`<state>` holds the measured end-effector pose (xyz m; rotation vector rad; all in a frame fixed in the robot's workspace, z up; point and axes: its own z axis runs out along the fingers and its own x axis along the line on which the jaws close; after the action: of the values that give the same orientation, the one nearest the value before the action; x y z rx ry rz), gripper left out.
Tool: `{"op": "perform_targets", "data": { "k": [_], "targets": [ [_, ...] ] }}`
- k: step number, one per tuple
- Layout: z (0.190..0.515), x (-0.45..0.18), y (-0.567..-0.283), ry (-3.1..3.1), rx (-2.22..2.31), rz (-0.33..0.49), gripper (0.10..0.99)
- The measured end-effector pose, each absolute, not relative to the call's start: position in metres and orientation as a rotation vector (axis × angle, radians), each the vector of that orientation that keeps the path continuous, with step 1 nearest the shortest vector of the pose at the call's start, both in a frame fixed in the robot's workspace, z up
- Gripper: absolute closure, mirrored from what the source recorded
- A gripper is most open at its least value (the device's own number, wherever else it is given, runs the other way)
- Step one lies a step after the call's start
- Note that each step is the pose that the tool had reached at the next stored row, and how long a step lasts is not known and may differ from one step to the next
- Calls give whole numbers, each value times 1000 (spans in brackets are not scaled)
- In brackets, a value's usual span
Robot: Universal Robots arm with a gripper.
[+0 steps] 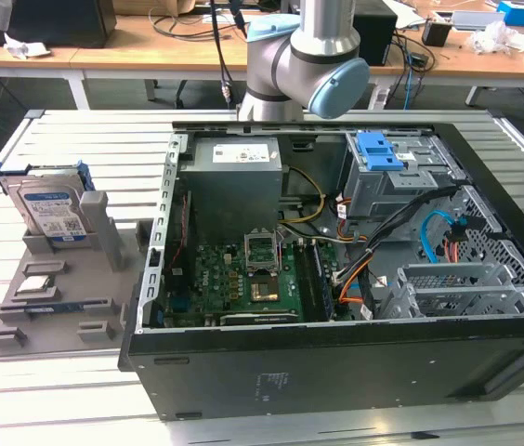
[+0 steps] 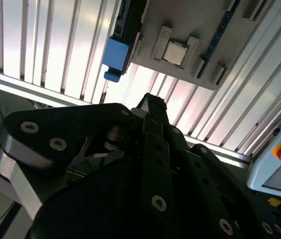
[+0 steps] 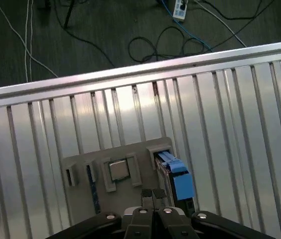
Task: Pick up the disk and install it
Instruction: 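Pick up the disk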
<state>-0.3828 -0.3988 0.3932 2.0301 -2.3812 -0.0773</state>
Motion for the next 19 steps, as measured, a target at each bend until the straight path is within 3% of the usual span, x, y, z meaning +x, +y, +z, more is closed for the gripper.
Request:
{"op": "perform_targets", "data": {
  "k": [19],
  "targets": [
    [393, -383, -399, -2146, 2271, -75, 980]
  ]
}}
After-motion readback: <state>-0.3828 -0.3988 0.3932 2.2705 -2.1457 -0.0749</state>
